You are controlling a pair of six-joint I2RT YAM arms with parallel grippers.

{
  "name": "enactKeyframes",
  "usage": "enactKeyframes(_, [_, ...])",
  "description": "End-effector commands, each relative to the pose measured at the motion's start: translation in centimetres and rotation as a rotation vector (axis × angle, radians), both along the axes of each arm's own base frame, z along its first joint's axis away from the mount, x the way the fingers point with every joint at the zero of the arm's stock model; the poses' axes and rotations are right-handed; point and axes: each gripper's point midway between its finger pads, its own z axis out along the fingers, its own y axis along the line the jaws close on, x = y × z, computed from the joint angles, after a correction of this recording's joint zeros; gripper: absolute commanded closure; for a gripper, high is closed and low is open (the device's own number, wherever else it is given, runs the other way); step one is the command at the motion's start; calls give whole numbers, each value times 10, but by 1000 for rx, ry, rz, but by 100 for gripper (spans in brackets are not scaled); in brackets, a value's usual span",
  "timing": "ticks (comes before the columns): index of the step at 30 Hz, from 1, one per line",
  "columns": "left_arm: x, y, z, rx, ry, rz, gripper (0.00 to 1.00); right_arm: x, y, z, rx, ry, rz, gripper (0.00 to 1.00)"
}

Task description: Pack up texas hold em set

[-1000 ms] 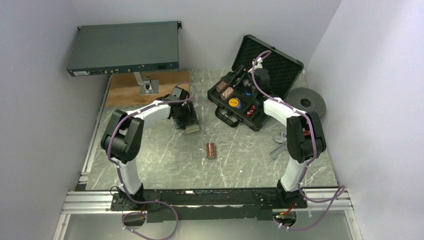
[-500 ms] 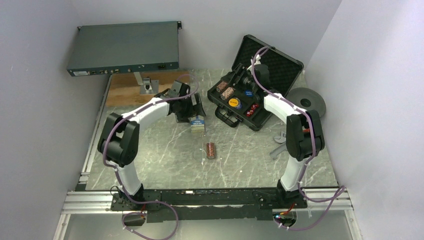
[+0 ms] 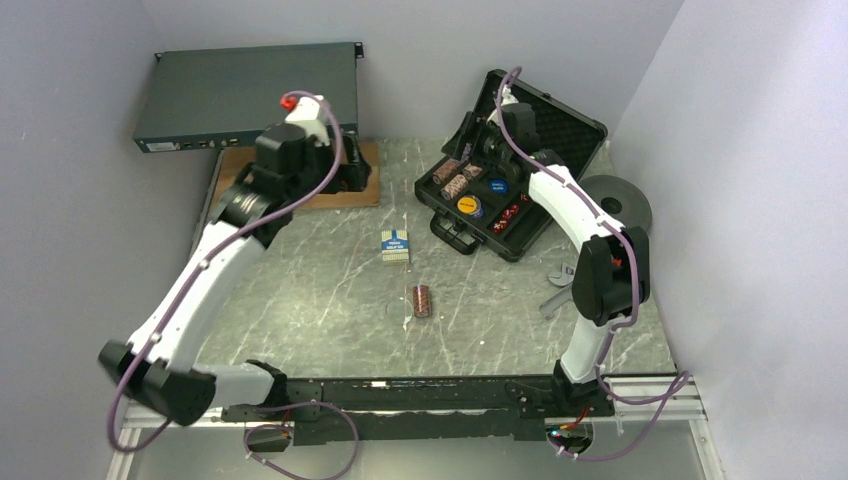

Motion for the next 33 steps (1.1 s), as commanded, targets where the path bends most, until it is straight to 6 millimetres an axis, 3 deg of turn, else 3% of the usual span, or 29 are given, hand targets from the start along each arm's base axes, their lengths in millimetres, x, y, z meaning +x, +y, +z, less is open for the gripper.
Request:
enactKeyframes(1, [-2,36,14,107,-153,75,0,-17,-4,50,-167,-93,-36,20])
enactKeyframes(7, [-14,60,11,137,-231,155,0,-26,29,81,-251,-147,-44,9])
enactKeyframes(13, [-24,97,16,213,-288,301,0,-41,65,62,-344,-88,6,8])
enactKeyframes(17, [-36,117,22,237,-323,378,1,-58,85,22,-385,-10,48,7])
enactKeyframes(24, [-49,129,28,259,-386,429,2,-85,112,-51,-428,140,78,9])
enactKeyframes(33, [-52,128,30,250,-395,421,3,-102,134,-118,-446,361,82,12])
